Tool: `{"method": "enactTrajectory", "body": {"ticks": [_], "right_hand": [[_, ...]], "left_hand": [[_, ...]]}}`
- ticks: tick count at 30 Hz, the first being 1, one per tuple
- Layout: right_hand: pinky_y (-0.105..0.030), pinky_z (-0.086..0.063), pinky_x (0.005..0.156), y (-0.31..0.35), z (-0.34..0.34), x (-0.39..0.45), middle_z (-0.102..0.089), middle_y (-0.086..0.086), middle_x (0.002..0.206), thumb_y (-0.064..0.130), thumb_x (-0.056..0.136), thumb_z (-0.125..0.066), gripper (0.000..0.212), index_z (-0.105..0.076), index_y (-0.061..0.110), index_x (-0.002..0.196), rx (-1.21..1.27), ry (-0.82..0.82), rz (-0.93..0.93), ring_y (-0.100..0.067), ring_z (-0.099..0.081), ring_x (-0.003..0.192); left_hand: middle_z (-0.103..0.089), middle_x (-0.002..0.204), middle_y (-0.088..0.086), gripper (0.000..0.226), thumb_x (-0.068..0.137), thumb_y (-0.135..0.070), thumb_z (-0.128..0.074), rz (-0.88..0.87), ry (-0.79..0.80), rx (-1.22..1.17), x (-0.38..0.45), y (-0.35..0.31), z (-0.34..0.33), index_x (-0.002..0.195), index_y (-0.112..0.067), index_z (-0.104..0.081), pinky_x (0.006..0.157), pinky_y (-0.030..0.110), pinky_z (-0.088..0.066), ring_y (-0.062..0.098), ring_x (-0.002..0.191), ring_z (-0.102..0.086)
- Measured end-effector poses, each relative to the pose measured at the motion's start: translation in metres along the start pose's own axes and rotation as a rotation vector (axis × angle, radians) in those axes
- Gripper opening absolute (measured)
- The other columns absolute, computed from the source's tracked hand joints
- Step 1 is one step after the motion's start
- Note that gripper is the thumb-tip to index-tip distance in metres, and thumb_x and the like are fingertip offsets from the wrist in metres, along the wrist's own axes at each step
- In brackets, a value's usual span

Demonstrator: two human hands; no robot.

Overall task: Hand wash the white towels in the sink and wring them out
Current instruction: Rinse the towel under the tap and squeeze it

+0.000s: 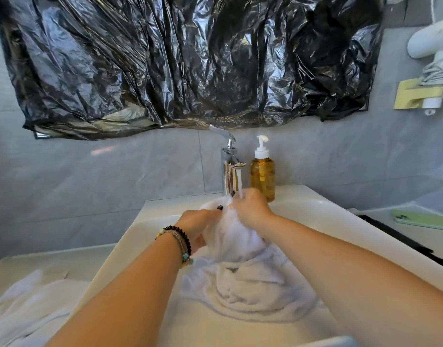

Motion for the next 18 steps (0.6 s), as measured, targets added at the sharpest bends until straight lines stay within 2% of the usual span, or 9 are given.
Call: {"method": "enactTrajectory", "body": {"ticks": [2,4,6,8,11,13,15,16,18], "right_hand": [[-0.023,-0.038,0.058,0.007,0.009,0.002,-0.056,-0.008,0.077,0.015,0.1,-0.045,0.025,-0.061,0.006,0.083,0.014,-0.045,-0.034,-0.022,-0.052,0.072],[-0.027,-0.041,0.068,0.016,0.014,-0.002,-0.062,-0.012,0.091,0.011,0.099,-0.046,0.018,-0.061,0.001,0.101,0.0,-0.087,-0.063,-0.027,-0.06,0.086],[-0.029,-0.038,0.066,0.016,0.022,-0.008,-0.06,-0.007,0.078,0.015,0.095,-0.052,0.017,-0.059,0.009,0.081,0.197,-0.128,-0.099,-0.024,-0.058,0.074],[-0.03,-0.04,0.069,0.013,0.035,-0.014,-0.056,-0.008,0.067,0.027,0.092,-0.058,0.029,-0.057,0.014,0.066,0.331,0.025,-0.138,-0.024,-0.054,0.067],[-0.031,-0.044,0.07,0.001,0.057,-0.023,-0.062,-0.011,0.076,0.022,0.092,-0.064,0.017,-0.065,0.011,0.079,0.41,0.245,-0.137,-0.025,-0.059,0.074],[-0.024,-0.043,0.059,-0.004,0.07,-0.026,-0.062,-0.005,0.073,0.012,0.093,-0.062,0.012,-0.068,0.012,0.083,0.269,0.233,-0.092,-0.017,-0.056,0.067],[-0.023,-0.036,0.054,-0.006,0.073,-0.025,-0.054,-0.001,0.064,0.008,0.095,-0.056,0.028,-0.062,0.015,0.068,0.043,0.127,0.015,-0.013,-0.048,0.061],[-0.023,-0.032,0.053,-0.003,0.07,-0.024,-0.049,0.0,0.061,0.01,0.096,-0.052,0.037,-0.054,0.017,0.06,-0.071,0.056,0.06,-0.013,-0.043,0.06],[-0.024,-0.028,0.051,0.002,0.06,-0.022,-0.045,-0.001,0.063,0.017,0.099,-0.045,0.042,-0.046,0.018,0.057,-0.192,-0.045,0.073,-0.016,-0.042,0.063]], "left_hand": [[-0.074,0.091,0.014,0.016,0.093,-0.003,-0.062,-0.048,0.158,0.019,-0.007,0.001,-0.009,0.106,0.006,-0.068,0.062,0.031,-0.058,0.023,0.075,-0.071],[-0.074,0.097,0.02,0.013,0.094,-0.003,-0.061,-0.131,0.162,0.082,-0.013,0.001,-0.019,0.101,0.005,-0.07,0.069,0.033,-0.061,0.023,0.079,-0.069],[-0.074,0.097,0.018,0.012,0.095,-0.009,-0.063,-0.181,0.104,0.114,-0.015,0.0,-0.029,0.096,-0.001,-0.072,0.078,0.036,-0.059,0.024,0.08,-0.068],[-0.075,0.093,0.014,0.014,0.095,-0.015,-0.064,-0.189,0.043,0.155,-0.013,-0.003,-0.038,0.092,-0.008,-0.074,0.086,0.044,-0.058,0.025,0.08,-0.069],[-0.073,0.093,0.018,0.022,0.097,-0.021,-0.06,-0.201,-0.011,0.182,-0.012,-0.009,-0.05,0.098,-0.003,-0.073,0.078,0.041,-0.06,0.026,0.077,-0.066],[-0.068,0.082,0.012,0.023,0.099,-0.023,-0.057,-0.21,-0.04,0.206,-0.013,-0.015,-0.058,0.096,-0.003,-0.069,0.059,0.027,-0.052,0.021,0.067,-0.061],[-0.059,0.075,0.007,0.026,0.1,-0.029,-0.055,-0.197,-0.063,0.206,-0.017,-0.021,-0.064,0.09,-0.007,-0.064,0.053,0.025,-0.042,0.017,0.062,-0.054],[-0.058,0.076,0.009,0.029,0.101,-0.03,-0.052,-0.214,-0.073,0.233,-0.018,-0.024,-0.067,0.094,-0.004,-0.064,0.056,0.028,-0.043,0.02,0.065,-0.054],[-0.059,0.093,0.019,0.035,0.105,-0.025,-0.042,-0.241,-0.03,0.295,-0.021,-0.027,-0.077,0.107,0.003,-0.064,0.081,0.04,-0.049,0.031,0.089,-0.059]]}}
Point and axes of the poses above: each hand's wrist, its own x-axis towards the middle knuckle, its own z-axis out of the back of the hand, y = z × x, the point moved 2 cm from there along x, towards the middle knuckle
